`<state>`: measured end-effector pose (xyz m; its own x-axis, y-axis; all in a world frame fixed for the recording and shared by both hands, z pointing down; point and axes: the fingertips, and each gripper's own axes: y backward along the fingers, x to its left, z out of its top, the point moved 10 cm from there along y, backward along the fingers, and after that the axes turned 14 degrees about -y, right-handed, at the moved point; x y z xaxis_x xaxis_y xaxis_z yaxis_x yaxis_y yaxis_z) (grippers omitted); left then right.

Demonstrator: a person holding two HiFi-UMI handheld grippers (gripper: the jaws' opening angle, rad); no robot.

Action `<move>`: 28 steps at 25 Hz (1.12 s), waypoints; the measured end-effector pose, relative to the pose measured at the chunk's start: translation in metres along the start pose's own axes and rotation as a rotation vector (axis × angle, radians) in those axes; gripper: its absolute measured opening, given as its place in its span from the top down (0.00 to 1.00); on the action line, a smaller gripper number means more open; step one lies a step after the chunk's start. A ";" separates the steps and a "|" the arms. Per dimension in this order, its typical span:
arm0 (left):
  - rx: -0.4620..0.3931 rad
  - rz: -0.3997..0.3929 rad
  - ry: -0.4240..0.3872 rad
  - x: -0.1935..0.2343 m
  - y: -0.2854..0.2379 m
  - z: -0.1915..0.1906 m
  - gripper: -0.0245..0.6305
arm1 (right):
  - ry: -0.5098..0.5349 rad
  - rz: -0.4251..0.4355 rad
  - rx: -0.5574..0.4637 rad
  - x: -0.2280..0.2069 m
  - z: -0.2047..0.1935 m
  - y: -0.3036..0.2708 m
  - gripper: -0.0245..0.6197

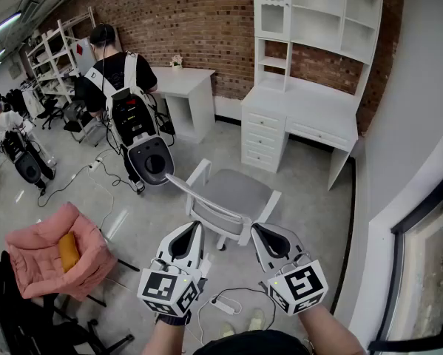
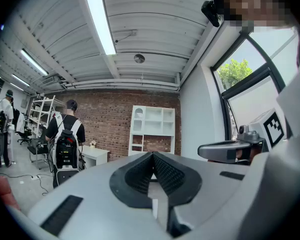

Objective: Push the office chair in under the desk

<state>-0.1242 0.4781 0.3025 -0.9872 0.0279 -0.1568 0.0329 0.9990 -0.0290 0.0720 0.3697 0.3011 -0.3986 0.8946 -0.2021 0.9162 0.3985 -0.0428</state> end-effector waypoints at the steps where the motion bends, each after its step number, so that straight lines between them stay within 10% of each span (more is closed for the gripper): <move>1: 0.000 0.001 0.000 0.000 -0.002 0.000 0.96 | 0.001 0.001 -0.001 -0.002 0.000 -0.001 0.96; 13: -0.073 -0.025 0.020 0.012 0.008 -0.008 0.95 | -0.095 0.000 -0.018 -0.008 -0.010 0.003 0.95; 28: 0.064 0.058 0.019 0.038 0.033 -0.065 0.95 | -0.042 -0.068 0.067 0.023 -0.056 0.007 0.95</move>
<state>-0.1708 0.5144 0.3601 -0.9862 0.0871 -0.1411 0.0995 0.9915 -0.0838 0.0665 0.4045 0.3513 -0.4587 0.8562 -0.2375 0.8886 0.4421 -0.1224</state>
